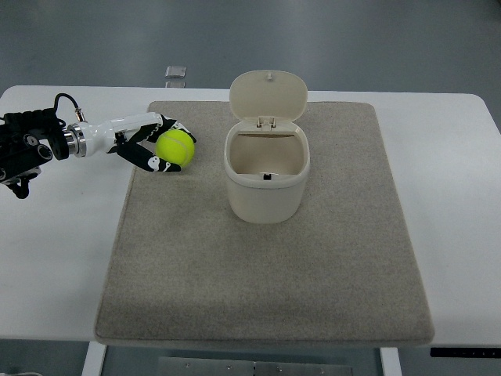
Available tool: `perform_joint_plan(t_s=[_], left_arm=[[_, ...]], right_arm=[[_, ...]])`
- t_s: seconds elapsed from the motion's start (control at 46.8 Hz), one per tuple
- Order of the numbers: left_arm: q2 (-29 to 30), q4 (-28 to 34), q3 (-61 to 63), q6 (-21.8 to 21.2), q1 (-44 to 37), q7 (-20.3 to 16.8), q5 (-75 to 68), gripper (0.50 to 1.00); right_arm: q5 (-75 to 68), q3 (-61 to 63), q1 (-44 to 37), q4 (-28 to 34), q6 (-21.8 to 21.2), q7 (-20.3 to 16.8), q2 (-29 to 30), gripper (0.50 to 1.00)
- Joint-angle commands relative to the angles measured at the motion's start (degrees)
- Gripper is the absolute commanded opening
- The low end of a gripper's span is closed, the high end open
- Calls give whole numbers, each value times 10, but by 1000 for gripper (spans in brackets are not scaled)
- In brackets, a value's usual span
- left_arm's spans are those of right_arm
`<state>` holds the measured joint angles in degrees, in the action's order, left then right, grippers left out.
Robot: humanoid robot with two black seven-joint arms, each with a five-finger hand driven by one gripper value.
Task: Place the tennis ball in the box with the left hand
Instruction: 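Lift the grasped ball with the left hand toward the bin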
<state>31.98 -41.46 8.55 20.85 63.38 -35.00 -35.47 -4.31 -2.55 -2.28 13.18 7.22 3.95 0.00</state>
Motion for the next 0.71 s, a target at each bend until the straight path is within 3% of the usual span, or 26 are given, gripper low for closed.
perform_joint_plan(t_s=[0.0,0.214,0.492,0.684], left_arm=[[11,-2,-31,34,-12,0,23,500],[42,-6,-145,139,-69,0,30,500],[76,-38,-238,142,-113,0,30,500],[114,-125,-273,142,-136,0,30,500]], right_arm=[[-1,0,0,0,0,0,0,901],[0,0,0,0,0,0,0,903],[0,0,0,0,0,0,0,901],[0,0,0,0,0,-1,0,903]])
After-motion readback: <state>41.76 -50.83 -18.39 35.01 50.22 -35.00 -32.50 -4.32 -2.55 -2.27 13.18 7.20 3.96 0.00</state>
